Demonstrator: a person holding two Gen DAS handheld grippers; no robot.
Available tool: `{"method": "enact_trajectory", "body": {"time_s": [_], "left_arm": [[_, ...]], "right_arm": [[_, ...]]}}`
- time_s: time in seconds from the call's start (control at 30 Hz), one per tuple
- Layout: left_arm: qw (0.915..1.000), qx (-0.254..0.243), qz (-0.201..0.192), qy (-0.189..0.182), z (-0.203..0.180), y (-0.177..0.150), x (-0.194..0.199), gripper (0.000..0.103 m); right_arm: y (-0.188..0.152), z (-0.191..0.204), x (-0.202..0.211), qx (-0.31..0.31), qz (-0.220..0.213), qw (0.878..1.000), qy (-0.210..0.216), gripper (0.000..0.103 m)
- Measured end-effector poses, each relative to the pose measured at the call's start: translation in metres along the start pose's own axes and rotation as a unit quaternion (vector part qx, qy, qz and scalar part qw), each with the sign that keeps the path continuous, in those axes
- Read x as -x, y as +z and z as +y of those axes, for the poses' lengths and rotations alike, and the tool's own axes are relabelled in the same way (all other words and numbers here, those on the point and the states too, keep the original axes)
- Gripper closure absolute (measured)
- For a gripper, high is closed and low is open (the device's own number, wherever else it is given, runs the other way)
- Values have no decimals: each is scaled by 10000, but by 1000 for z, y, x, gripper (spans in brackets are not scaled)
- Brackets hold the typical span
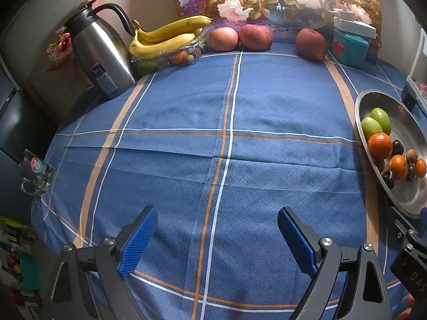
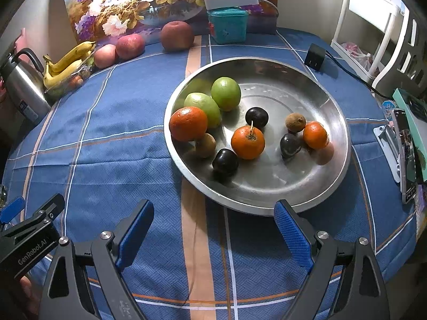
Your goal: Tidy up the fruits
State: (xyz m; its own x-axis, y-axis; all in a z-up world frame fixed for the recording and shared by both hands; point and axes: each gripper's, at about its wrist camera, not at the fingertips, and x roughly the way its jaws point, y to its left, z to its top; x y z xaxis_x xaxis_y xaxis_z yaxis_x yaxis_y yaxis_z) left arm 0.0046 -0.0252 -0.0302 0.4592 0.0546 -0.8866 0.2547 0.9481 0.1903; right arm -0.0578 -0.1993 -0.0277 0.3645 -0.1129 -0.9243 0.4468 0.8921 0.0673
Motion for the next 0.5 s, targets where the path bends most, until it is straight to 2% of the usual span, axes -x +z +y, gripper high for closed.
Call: {"method": "enact_trajectory", "body": {"time_s": [0.5], "left_arm": [[9999, 85, 101, -37, 2, 0, -6, 10]], "right_arm": [[-1, 2, -3, 30, 48, 10000, -57, 11]]}}
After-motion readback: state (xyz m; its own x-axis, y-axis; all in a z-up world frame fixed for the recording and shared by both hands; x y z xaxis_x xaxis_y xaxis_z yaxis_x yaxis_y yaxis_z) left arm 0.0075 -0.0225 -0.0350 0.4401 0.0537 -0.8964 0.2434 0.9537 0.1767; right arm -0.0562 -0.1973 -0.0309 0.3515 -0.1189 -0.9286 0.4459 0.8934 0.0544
